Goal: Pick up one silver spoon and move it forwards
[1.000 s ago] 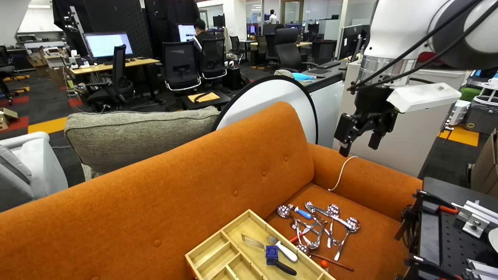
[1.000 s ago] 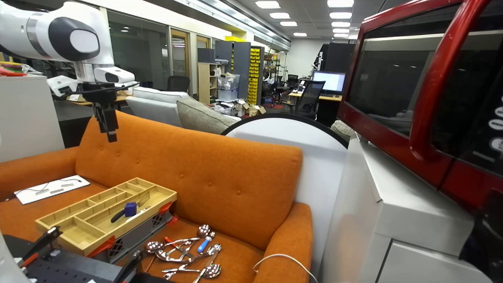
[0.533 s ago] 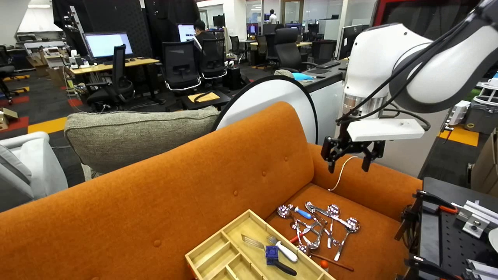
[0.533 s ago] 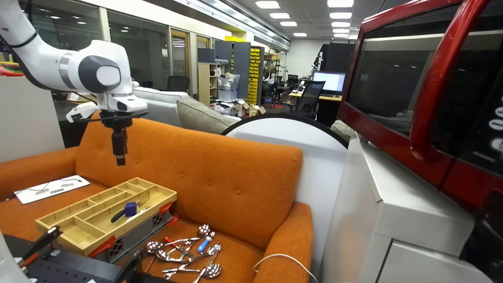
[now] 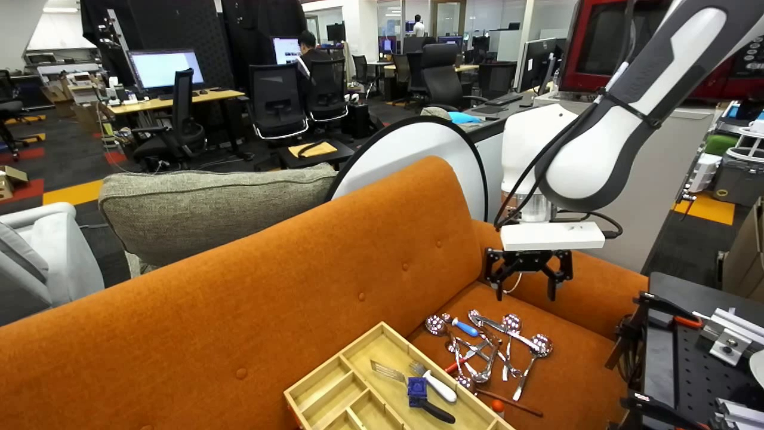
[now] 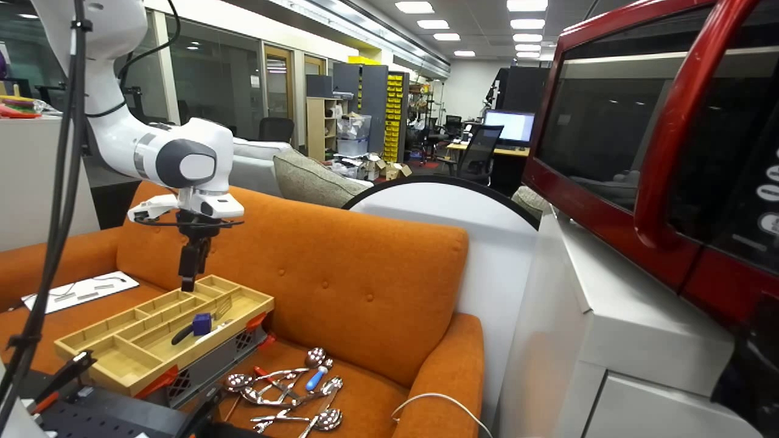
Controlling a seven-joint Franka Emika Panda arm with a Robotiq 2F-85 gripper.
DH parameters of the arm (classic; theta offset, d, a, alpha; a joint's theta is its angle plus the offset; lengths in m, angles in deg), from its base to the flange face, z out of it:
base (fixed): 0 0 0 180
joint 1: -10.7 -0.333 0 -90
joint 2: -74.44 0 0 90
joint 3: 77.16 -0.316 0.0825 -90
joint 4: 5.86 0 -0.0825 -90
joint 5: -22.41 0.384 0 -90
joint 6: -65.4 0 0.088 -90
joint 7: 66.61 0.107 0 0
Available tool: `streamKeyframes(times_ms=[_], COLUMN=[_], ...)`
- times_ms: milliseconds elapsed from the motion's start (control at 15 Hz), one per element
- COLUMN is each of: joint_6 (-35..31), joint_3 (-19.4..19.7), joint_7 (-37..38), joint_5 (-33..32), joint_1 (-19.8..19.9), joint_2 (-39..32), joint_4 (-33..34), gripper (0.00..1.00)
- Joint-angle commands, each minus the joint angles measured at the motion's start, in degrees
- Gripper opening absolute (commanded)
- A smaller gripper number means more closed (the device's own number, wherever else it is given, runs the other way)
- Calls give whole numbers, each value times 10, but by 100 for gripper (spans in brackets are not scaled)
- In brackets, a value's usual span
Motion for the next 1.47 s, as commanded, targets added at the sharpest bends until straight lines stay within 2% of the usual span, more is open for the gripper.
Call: streamKeyframes(times_ms=[0,333,600,867,1067,1133,1400], joint_6=[3,0,-38,-87,-96,-87,-88], joint_3=[23,28,56,67,72,75,77], joint_7=[-5,3,40,36,38,27,26], joint_5=[7,4,1,33,61,53,54], joint_1=[-24,-26,-39,-37,-34,-40,-43], joint_2=[1,-6,-69,-158,-230,-198,-213], joint_4=[2,5,17,49,86,62,73], gripper=[100,100,100,100,100,100,100])
